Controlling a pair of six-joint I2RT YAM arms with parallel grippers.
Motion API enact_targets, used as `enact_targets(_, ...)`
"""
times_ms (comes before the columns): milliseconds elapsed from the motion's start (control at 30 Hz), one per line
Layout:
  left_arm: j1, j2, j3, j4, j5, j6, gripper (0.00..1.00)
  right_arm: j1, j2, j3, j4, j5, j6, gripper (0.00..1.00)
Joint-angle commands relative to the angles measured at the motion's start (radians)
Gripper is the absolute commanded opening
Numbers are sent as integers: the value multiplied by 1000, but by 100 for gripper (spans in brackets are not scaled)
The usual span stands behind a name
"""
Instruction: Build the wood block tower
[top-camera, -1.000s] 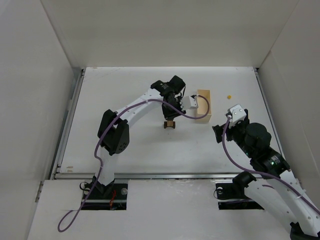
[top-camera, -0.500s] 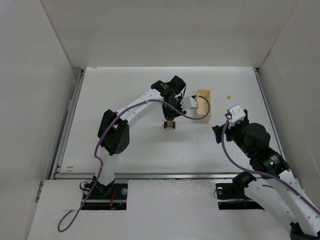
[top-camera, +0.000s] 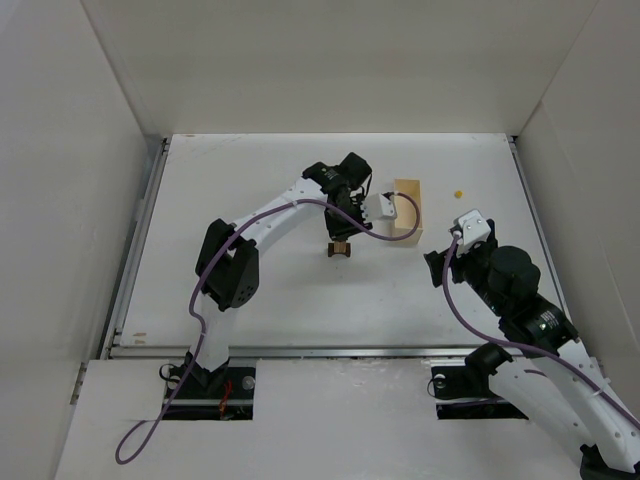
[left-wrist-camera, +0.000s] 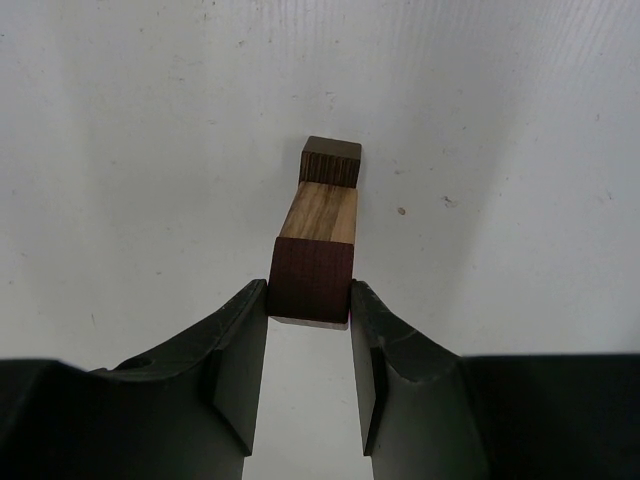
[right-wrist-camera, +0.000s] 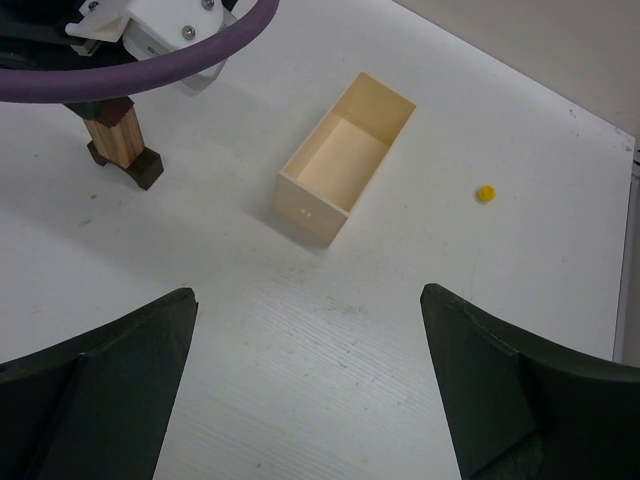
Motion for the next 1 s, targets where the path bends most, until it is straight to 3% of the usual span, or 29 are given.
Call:
enact_targets(0, -6, -13, -6, -2, -1, 13, 4, -6, -9, 2, 31, 8, 13, 99)
enact_targets(700, -6, -13, -16, -2, -1, 22, 15, -6, -9, 2, 31, 8, 13, 99)
enact_targets(967, -6, -13, -25, 7, -1, 22, 25, -6, -9, 2, 31, 8, 13, 99)
